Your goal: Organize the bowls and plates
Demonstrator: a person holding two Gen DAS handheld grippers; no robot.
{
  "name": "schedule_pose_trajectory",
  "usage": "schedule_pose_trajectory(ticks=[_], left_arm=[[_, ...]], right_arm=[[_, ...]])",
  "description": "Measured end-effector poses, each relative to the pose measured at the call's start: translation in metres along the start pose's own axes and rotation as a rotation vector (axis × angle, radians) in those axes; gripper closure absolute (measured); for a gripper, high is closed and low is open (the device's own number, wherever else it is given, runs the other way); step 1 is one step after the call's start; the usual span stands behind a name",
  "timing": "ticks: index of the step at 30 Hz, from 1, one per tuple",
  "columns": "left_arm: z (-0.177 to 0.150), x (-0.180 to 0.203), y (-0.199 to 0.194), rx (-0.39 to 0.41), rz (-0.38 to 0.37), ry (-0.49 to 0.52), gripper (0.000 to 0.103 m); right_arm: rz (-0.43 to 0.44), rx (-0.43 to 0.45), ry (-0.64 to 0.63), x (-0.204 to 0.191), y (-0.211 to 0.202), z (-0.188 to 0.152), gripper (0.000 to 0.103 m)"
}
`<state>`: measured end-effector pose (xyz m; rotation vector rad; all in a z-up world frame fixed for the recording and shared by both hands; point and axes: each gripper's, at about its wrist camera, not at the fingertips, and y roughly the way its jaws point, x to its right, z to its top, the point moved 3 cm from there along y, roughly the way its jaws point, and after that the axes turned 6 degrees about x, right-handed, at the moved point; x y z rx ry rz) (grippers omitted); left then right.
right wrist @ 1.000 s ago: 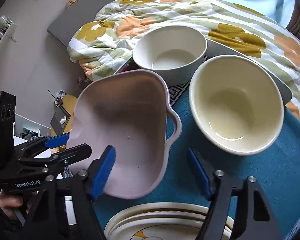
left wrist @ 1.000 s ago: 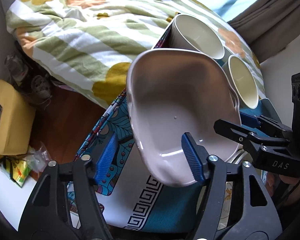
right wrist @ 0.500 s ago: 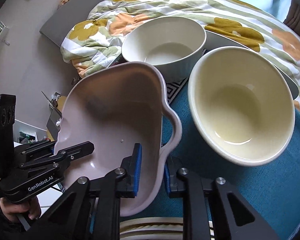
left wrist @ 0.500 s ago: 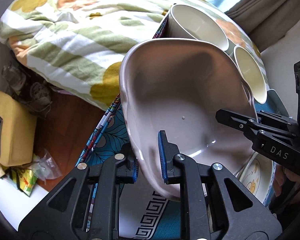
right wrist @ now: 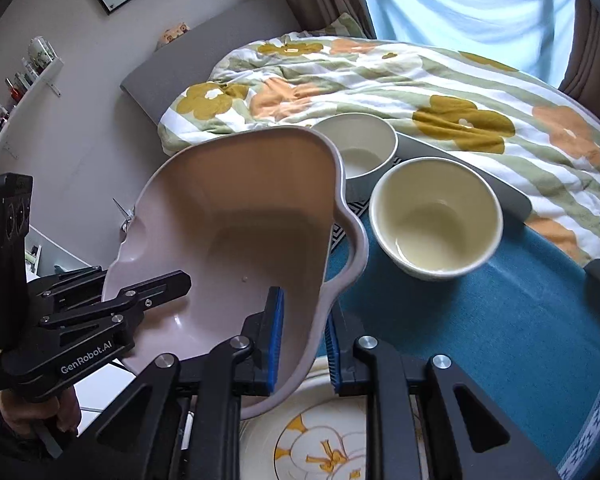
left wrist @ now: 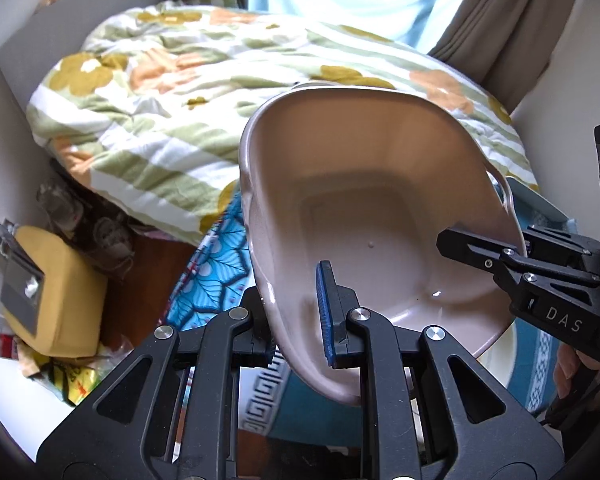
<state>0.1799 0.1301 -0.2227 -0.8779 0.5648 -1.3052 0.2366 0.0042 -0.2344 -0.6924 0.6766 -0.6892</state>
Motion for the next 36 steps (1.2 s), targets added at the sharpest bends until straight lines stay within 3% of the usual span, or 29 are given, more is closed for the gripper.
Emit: schedule_pose_trajectory(ticks=[10,20,27,36], left_arm=[[-0.041,0.129,-0.058,0.042,-0.125,0.160,0.088],[-0.103,0.270,-0.043,-0.063,-0.349,0.308,0.088],[-0.142,0.333,-0.004,-0.153,-0.417,0.389,0.088],[-0.169,0.353,0.034,-0.187,-0.403,0.429,0.088]], right_arm=[[-0.110,0.124,0.120,0.045,-0.127,-0.075,0.085],[-0.312,0.159,0.303,0.120,-0.219,-0.166,0.085],[-0.387,0.130,0.448,0.177,-0.225,-0.216,0.085],[-0.370,0.114,0.536,0.220,-0.209,-0.261,0.085]])
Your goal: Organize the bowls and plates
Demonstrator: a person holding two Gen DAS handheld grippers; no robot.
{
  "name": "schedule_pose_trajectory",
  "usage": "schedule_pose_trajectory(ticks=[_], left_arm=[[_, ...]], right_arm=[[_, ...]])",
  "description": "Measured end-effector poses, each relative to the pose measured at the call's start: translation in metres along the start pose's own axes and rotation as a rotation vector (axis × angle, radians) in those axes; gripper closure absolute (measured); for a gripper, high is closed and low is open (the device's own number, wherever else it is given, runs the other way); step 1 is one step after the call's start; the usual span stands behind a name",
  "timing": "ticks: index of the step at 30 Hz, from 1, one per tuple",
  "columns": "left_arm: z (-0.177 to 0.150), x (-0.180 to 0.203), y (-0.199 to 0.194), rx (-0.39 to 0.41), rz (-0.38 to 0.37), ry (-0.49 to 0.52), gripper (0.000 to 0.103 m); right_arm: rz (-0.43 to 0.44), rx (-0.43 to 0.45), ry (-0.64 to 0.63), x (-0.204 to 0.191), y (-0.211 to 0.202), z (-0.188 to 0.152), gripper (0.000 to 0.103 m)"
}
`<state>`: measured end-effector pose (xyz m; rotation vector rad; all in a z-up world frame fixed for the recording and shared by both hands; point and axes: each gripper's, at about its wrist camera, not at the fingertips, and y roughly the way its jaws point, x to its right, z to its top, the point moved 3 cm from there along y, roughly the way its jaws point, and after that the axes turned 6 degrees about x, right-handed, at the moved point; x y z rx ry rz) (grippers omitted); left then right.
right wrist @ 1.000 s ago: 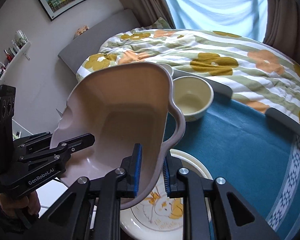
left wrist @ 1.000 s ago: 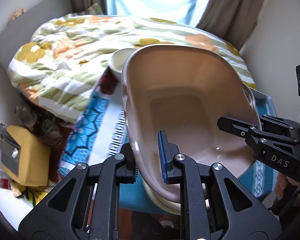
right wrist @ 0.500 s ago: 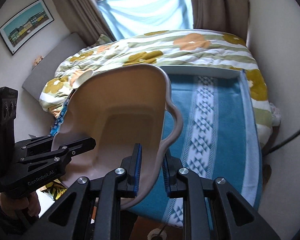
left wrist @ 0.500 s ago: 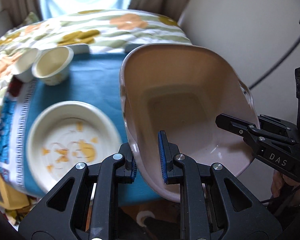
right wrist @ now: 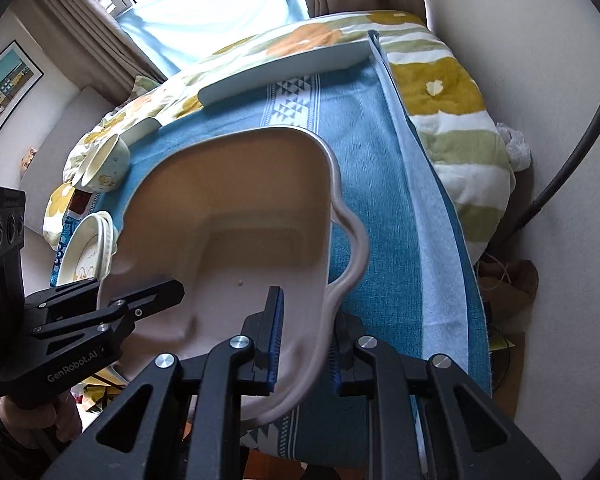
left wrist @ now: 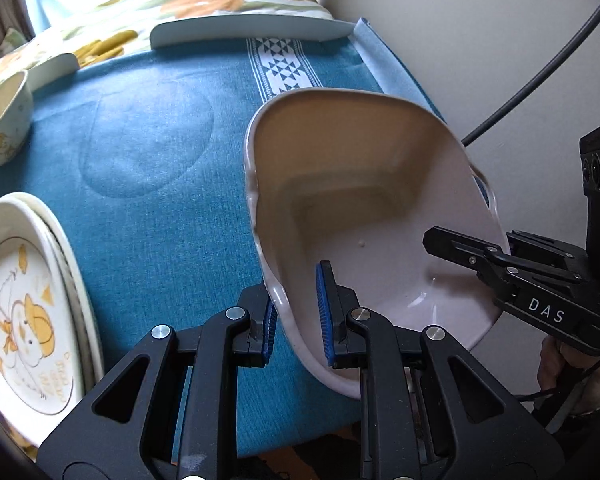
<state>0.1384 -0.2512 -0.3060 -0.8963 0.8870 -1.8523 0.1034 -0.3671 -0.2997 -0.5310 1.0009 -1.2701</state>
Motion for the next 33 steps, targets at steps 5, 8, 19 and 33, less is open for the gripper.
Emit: schedule_pose_trajectory(ticks=[5,8,19,33], left_arm=[[0.001,-0.002,0.009,-0.006,0.016,0.002,0.088],[0.001,-0.001,0.012,-0.001,0.027,0.011,0.086],[0.002,0.002,0.014,0.005,0.064,0.035,0.033],[-0.001,-0.014,-0.062,0.085,0.134,0.007,0.033]], right_arm=[[0.007,-0.017,0.024,0.006,0.008,-0.007,0.085],[0.010,-0.016,0.050,0.011,0.010,-0.007,0.085],[0.014,-0.006,0.087,0.014,0.015,-0.006,0.083],[0.005,0.132,0.072,-0.003,-0.053,0.008,0.044]])
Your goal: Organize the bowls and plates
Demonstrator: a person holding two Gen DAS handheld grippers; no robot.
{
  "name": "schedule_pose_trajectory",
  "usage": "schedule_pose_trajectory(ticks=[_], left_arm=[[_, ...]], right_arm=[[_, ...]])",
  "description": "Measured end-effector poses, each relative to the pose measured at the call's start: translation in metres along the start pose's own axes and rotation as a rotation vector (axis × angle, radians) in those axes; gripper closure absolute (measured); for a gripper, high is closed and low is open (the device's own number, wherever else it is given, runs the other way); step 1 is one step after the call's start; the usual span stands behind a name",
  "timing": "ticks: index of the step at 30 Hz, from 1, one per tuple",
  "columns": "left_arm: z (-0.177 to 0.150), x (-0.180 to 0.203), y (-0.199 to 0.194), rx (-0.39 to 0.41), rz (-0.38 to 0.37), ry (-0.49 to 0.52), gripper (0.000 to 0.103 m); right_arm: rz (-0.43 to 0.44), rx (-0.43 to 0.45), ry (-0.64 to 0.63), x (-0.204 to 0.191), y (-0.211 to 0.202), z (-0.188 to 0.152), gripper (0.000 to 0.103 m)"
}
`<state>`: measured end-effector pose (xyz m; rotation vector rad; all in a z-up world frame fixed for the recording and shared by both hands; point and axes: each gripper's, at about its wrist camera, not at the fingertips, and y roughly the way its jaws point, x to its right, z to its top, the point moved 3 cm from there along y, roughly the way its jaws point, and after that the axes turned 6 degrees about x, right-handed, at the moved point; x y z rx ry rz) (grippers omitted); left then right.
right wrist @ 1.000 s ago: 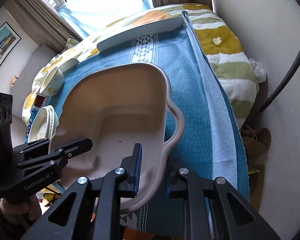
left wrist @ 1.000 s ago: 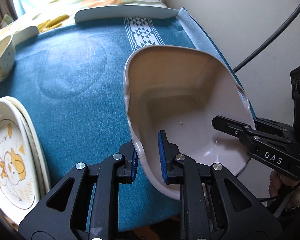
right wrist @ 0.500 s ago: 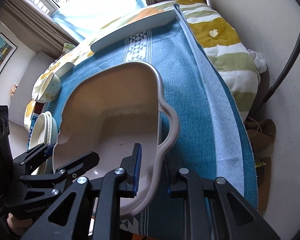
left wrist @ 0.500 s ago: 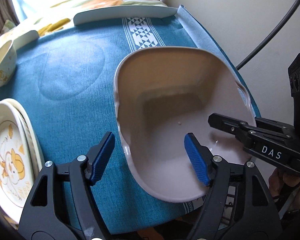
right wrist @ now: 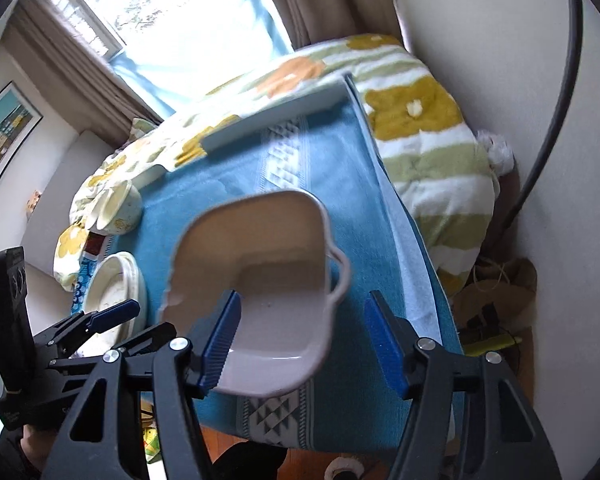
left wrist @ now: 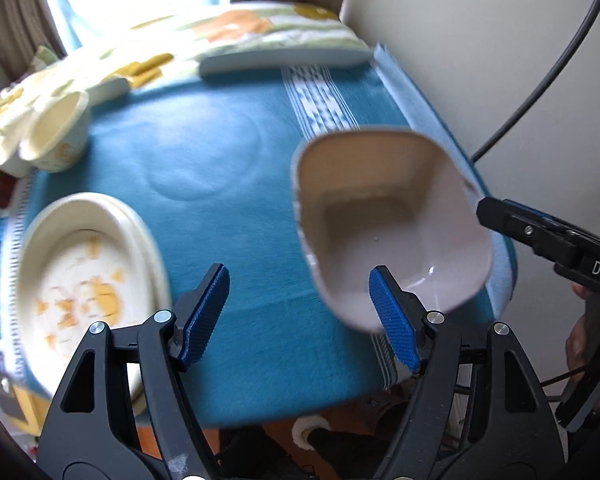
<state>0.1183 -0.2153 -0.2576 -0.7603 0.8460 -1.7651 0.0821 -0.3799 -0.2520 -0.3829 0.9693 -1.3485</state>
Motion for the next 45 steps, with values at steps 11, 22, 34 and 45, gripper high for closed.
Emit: schedule_pose_trajectory(ticks=[11,22,34,45], left_arm=[[0.049,-0.074,-0.146,0.326,0.206,-0.085,0.000],[0.088,-0.227,-0.139,0.274,0.249,-0.266,0.000],[0.107,-0.353,-0.013,0.020,0.119,-0.367,0.001],[0.109,-0.369,0.077,-0.120,0.027,-0.338,0.048]], right_arm=[[0.184,0.201,-0.206,-0.109,-0.049,0.070,0.010],[0.248,0.125,-0.329,-0.226,0.016,0.113,0.010],[0.217,-0.134,-0.268,-0.293,0.177,0.106,0.011],[0.165,-0.285,-0.163,-0.297,0.263,0.079,0.051]])
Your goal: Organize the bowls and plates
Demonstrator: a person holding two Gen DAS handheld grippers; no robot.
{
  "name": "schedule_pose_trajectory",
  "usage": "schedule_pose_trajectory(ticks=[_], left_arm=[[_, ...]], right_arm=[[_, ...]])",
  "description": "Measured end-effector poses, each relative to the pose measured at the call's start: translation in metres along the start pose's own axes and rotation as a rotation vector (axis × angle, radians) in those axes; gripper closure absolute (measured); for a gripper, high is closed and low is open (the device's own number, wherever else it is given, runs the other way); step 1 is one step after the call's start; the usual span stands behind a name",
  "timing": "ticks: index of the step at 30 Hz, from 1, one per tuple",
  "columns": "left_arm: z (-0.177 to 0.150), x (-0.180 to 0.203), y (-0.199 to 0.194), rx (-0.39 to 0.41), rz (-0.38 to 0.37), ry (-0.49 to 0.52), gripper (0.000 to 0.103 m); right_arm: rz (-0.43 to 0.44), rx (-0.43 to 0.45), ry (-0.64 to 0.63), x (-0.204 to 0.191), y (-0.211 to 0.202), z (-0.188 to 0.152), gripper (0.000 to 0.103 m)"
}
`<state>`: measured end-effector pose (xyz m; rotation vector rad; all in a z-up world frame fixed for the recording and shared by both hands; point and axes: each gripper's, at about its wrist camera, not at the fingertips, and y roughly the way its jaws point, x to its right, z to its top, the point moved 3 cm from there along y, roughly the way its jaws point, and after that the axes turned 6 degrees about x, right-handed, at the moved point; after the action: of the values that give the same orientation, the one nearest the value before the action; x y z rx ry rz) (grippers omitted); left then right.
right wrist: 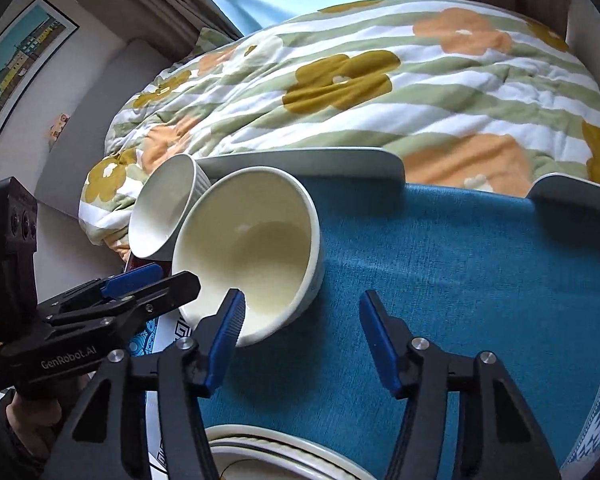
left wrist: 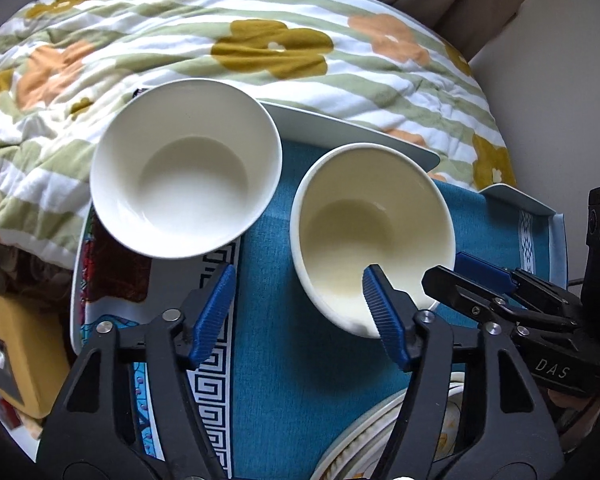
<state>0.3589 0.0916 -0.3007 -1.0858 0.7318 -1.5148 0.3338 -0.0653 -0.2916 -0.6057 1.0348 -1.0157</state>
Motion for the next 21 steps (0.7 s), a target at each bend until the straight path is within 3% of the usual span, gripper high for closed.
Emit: schedule_pose_trajectory(ticks=[5,9,21], left_arm=[[-0.001,0.000,0.018,-0.034,-0.020,-0.002,0.072],[0.001,0.003,0.025,-0.039,-0.042,0.004,0.082],[0.002,0.009,0.020,-0.002,-0.002,0.055,0.083]], right_arm=[[0.010,-0.009,0.025,0.001,0.013,0.004,0.069],[0.019,-0.007,0.049,0.003,0.017,0.005,0.079],[0.016,0.013,0.028,0.000,0.017,0.008,0.082]])
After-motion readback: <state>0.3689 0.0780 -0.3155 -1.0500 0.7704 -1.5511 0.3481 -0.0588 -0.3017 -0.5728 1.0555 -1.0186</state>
